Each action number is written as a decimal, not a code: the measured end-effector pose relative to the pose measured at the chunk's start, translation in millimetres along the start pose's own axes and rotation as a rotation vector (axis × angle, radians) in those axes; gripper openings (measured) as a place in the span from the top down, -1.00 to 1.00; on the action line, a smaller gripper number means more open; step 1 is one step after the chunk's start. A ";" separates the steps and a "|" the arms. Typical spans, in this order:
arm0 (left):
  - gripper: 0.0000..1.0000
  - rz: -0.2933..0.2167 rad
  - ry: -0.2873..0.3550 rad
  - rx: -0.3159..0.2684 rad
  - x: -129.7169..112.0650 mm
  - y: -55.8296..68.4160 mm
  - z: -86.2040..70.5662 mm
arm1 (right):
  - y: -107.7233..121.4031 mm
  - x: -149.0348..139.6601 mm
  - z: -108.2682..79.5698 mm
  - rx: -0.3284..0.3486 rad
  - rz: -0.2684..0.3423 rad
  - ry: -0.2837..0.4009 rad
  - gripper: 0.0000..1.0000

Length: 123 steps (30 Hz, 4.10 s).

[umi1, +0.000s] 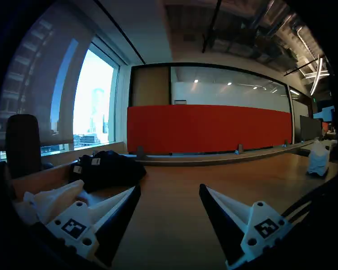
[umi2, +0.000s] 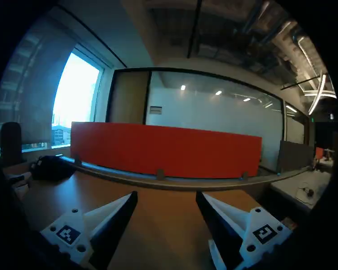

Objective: Fold towel

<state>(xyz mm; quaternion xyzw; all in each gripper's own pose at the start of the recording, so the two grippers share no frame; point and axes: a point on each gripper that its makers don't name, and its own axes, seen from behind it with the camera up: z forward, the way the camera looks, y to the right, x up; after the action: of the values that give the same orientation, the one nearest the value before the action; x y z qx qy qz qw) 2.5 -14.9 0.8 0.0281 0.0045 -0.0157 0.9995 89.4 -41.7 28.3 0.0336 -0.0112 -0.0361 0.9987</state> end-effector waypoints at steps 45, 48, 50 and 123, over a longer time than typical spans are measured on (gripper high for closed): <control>-0.92 0.000 0.000 0.000 -0.4 0.4 0.1 | 32.8 -122.4 -15.1 -0.056 0.068 0.024 -1.00; -0.92 0.000 0.000 0.000 -0.5 0.6 0.0 | 33.9 -123.4 -15.0 -0.062 0.067 0.023 -1.00; -0.92 0.000 0.000 0.000 -0.6 0.5 -0.1 | 34.0 -124.6 -14.9 -0.061 0.065 0.020 -0.99; -0.92 -0.001 0.000 0.000 -0.2 0.3 -0.1 | 18.2 -121.3 -22.8 -0.034 0.083 0.036 -1.00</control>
<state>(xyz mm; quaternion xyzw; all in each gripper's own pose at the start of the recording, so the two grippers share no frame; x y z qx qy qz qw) 2.3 -14.5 0.7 0.0282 0.0046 -0.0160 0.9995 -29.7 -13.3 4.4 0.0170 0.0062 0.0056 0.9998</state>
